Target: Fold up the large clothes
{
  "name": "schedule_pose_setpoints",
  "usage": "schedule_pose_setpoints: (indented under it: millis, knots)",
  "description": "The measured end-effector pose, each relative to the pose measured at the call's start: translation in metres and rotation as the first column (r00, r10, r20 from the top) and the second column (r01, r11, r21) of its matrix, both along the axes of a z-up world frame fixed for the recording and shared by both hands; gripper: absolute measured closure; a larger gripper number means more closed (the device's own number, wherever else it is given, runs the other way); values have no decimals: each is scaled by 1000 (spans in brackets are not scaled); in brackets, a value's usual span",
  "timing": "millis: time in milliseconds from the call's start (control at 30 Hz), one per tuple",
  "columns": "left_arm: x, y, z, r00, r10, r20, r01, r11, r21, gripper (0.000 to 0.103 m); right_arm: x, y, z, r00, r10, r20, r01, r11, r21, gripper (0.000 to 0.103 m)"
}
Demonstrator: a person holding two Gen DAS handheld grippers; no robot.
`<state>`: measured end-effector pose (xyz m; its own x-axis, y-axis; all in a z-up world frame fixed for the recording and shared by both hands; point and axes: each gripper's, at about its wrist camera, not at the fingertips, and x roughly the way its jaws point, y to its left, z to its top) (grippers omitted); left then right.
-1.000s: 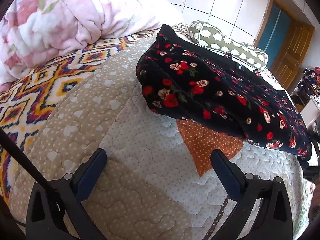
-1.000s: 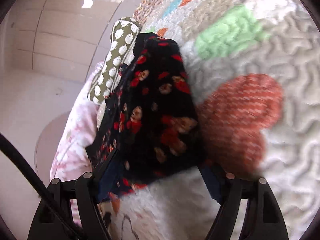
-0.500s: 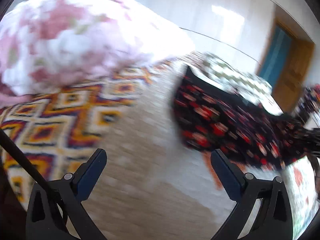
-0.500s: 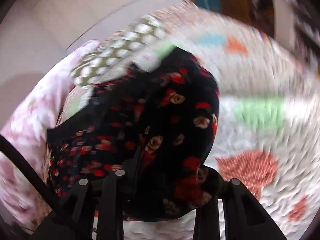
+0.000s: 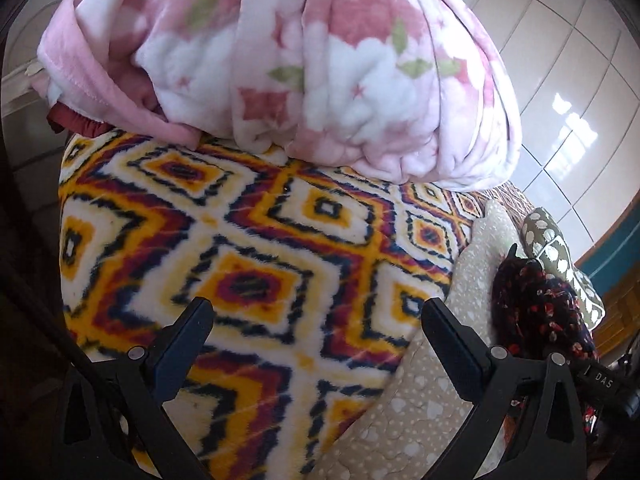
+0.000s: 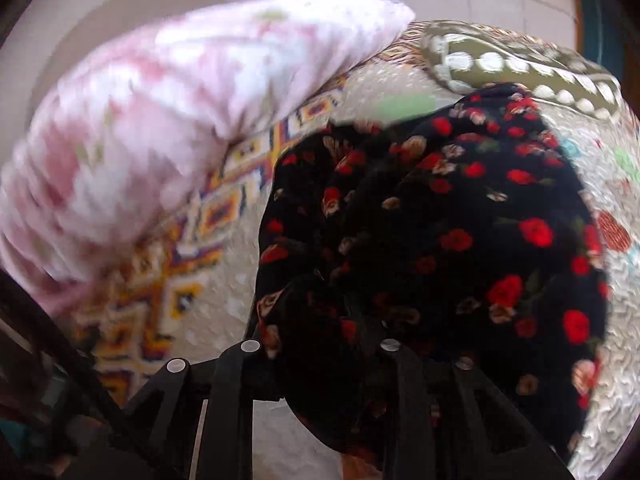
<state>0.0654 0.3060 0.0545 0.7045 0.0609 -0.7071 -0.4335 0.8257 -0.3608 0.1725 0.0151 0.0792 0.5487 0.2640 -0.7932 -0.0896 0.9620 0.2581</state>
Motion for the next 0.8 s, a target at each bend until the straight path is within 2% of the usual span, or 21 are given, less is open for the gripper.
schedule_pose_setpoints:
  millis: [33, 67, 100, 200, 300, 367, 467, 600, 633, 700, 733, 767, 800]
  knots:
    - [1, -2, 1, 1000, -5, 3, 5, 1000, 8, 0, -4, 3, 3, 1000, 7, 29, -7, 1000, -19, 63]
    - [2, -4, 2, 1000, -13, 7, 13, 1000, 13, 0, -9, 5, 7, 999, 20, 36, -20, 1000, -13, 47]
    - [2, -8, 3, 1000, -24, 11, 24, 1000, 16, 0, -10, 7, 11, 998, 46, 37, -46, 999, 8, 40]
    - [6, -19, 5, 998, -53, 17, 52, 998, 27, 0, -25, -2, 32, 994, 105, 30, -107, 992, 73, 40]
    - [6, -30, 7, 996, -85, 22, 84, 996, 37, 0, -43, -20, 51, 993, 93, 75, -100, 990, 96, 39]
    - [6, -37, 7, 993, -115, 28, 114, 993, 28, 0, -48, -36, 64, 993, 30, 112, -35, 998, 45, 39]
    - [4, -50, 9, 988, -151, 37, 149, 988, 37, 0, -28, -49, 67, 994, -37, 100, 45, 996, -76, 39]
    - [6, -60, 9, 984, -174, 35, 172, 984, 55, 0, 11, -46, 51, 999, -48, 24, 51, 991, -120, 29]
    - [7, -61, 9, 984, -178, 33, 176, 983, 56, 0, 21, -42, 44, 998, -54, 11, 55, 988, -145, 28]
    - [8, -63, 7, 983, -182, 32, 180, 982, 62, 0, 41, -27, 27, 998, -54, -13, 50, 977, -209, 20]
    - [9, -64, 6, 983, -182, 26, 180, 981, 69, 0, 50, -22, 17, 998, -54, -29, 44, 964, -261, 21]
    - [10, -66, 5, 983, -185, 18, 183, 980, 73, 0, 58, -17, 7, 997, -61, -51, 41, 945, -326, 40]
    - [11, -67, 4, 982, -188, 14, 187, 980, 73, 0, 61, -17, 3, 996, -80, -51, 57, 935, -351, 54]
